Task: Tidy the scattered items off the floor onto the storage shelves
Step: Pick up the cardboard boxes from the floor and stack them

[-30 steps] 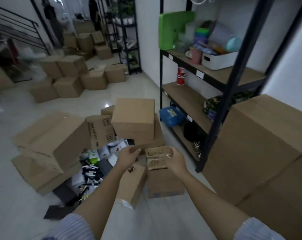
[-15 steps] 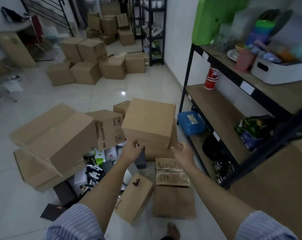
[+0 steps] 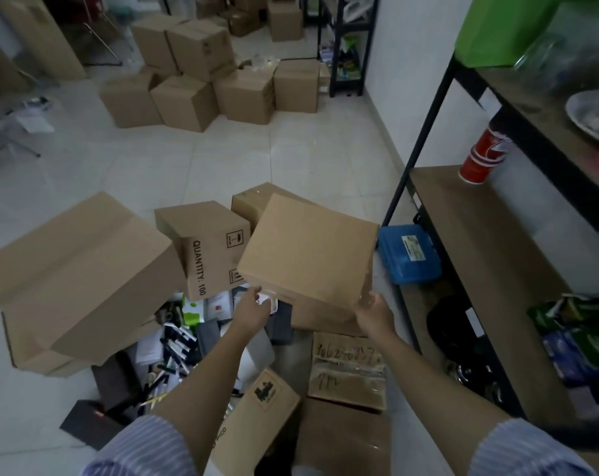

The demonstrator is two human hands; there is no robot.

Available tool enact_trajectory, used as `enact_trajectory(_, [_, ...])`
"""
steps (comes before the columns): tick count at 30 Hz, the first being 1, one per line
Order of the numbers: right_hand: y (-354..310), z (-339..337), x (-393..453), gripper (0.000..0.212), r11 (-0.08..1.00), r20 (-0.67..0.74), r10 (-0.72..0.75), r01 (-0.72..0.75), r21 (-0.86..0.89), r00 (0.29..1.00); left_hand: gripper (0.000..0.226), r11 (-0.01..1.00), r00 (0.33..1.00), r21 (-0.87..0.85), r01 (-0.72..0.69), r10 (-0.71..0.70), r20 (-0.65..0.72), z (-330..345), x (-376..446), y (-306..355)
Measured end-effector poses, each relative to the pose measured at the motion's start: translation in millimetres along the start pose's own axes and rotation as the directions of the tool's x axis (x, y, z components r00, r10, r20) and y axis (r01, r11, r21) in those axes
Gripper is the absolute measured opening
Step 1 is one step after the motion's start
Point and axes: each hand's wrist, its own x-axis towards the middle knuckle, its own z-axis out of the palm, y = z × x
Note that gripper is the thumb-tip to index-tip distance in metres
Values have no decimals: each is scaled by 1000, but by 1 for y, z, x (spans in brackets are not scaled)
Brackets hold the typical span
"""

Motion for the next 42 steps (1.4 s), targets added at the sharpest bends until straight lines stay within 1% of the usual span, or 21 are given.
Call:
enact_trajectory(2, [5,12,24,49,999,11,38,-38,-16,999,59,999,999,3,38,-38,10,4,24,-3])
enact_trajectory(4, [10,23,47,46,996,3,93,-93,-5,996,65,999,999,28,46,-47,18,8,52,-8])
enact_trajectory(7, [24,41,82,43,988,-3,151,-151,17,989,65,995,995,31,91,-92,35,15,92,-16])
enact_trajectory(9, [37,52,100,44,984,-11,178,-178,29,984,67,988,987,-23,151,-150,54,18,118,-22])
enact_trajectory(11, [52,64,118,47,978,-36,203,-202,50,978,72,965,968,-95,245,-238,78,20,150,-34])
enact_trajectory(13, [58,70,125,58,973,-40,226,-223,64,973,71,942,955,-160,296,-287,80,20,167,-43])
enact_trajectory(15, [69,79,139,66,969,-48,247,-245,41,968,74,931,952,-202,306,-303,43,20,190,-52])
enact_trajectory(18, [87,92,153,71,968,-60,251,-251,19,966,91,941,954,-182,285,-297,-43,17,213,-60])
enact_trajectory(20, [96,95,161,74,960,-63,276,-271,76,959,101,956,964,-144,257,-265,-39,14,223,-66])
enact_trajectory(21, [99,96,165,75,946,-41,299,-291,140,953,100,961,968,-139,241,-248,-35,14,226,-69])
enact_trajectory(23, [101,94,169,82,907,35,314,-310,286,949,84,963,974,-160,215,-224,-42,12,229,-73])
enact_trajectory(25, [98,88,169,83,881,69,284,-289,374,956,67,962,979,-205,180,-196,-61,11,229,-71])
enact_trajectory(26, [94,84,167,81,871,67,260,-264,414,963,64,963,984,-226,146,-165,-68,10,228,-66])
enact_trajectory(28, [83,71,166,73,850,57,210,-211,482,976,62,959,994,-281,34,-62,-93,7,228,-51])
enact_trajectory(29, [76,64,167,72,846,51,177,-178,502,983,60,951,995,-308,-28,-4,-103,4,228,-39])
enact_trajectory(31, [56,47,167,84,840,18,131,-121,529,991,59,919,991,-376,-121,90,-99,0,224,-11])
enact_trajectory(32, [45,38,167,84,825,3,108,-91,558,994,59,899,987,-409,-158,127,-101,-3,221,3])
enact_trajectory(34, [22,19,162,73,772,-20,59,-33,635,998,55,864,973,-449,-230,194,-125,-7,212,27])
enact_trajectory(37, [-2,-9,149,67,749,-60,-10,48,661,998,48,827,941,-450,-338,295,-165,-20,194,49])
enact_trajectory(39, [-10,-27,132,69,754,-84,-64,103,649,994,48,813,924,-440,-382,341,-172,-29,178,62])
enact_trajectory(42, [-24,-53,95,75,735,-115,-105,155,661,988,48,792,908,-448,-415,389,-154,-38,148,82])
